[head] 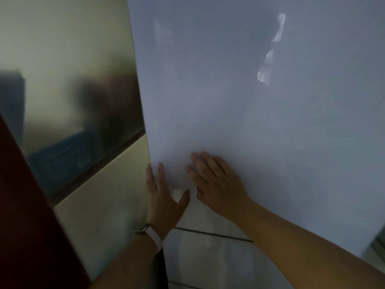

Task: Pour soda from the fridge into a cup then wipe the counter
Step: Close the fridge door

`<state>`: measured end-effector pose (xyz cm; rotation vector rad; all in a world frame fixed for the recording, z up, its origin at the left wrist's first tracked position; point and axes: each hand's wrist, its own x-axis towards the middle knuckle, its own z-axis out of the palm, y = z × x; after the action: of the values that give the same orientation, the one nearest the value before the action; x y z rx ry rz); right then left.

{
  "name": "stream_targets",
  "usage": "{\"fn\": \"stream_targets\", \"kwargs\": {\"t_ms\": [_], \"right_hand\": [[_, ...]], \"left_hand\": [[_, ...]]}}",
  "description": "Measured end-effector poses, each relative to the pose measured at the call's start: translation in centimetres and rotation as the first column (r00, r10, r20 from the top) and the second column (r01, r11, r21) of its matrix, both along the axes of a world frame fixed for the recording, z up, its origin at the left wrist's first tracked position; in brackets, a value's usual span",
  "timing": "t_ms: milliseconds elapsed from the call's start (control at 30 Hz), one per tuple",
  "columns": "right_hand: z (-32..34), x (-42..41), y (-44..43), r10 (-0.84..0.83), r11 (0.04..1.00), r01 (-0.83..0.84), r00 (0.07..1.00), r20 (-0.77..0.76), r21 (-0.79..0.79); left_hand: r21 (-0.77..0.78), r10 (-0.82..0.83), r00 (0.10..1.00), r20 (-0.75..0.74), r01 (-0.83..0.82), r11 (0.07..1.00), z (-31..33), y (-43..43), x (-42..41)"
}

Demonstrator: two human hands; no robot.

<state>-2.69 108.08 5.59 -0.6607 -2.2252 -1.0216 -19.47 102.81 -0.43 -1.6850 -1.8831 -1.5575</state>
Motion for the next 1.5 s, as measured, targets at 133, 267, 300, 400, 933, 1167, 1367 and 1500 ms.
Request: {"fn": "stream_targets", "kwargs": {"t_ms": [133,267,300,400,933,1167,1367,1500], "right_hand": [[0.1,-0.1,-0.2,0.000,0.999,0.000,1.000,-0.005,-0.035],[0.6,-0.3,-1.4,-0.040,0.989,0.045,0.998,0.039,-0.138],[0.9,-0.3,-1.9,-0.045,0.981,0.056,0.997,0.063,-0.184],[2.0,-0.1,-3.7,-0.112,0.926,0.156,0.983,0.145,-0.343],[-2.2,9.9,-20.4,-0.352,0.488,0.252,0.933,0.075,-0.836],[-5.0,14.1,-28.4,-0.416,0.360,0.293,0.900,0.128,-0.886],[-5.7,18.9,-34.3,-0.521,0.376,0.268,0.853,0.036,-0.887],[-5.3,23.5,-38.7,-0.618,0.382,0.274,0.786,-0.024,-0.882]], "left_hand": [[-0.042,0.016,1.000,-0.019,-0.017,0.999,-0.2,0.1,0.0],[-0.174,0.028,0.997,-0.077,-0.041,0.984,0.7,-0.6,-0.5],[-0.205,0.025,0.994,-0.102,-0.046,0.978,0.9,-1.1,-0.6],[-0.310,0.009,0.996,-0.090,-0.037,0.950,1.5,-3.2,-0.9],[-0.484,-0.302,0.911,-0.281,0.137,0.865,-0.1,-22.0,1.6],[-0.547,-0.440,0.862,-0.252,0.248,0.799,-1.2,-26.4,4.4],[-0.586,-0.666,0.712,-0.224,0.448,0.675,-1.7,-28.0,8.9],[-0.536,-0.726,0.660,-0.194,0.549,0.642,-1.1,-29.5,14.1]]}}
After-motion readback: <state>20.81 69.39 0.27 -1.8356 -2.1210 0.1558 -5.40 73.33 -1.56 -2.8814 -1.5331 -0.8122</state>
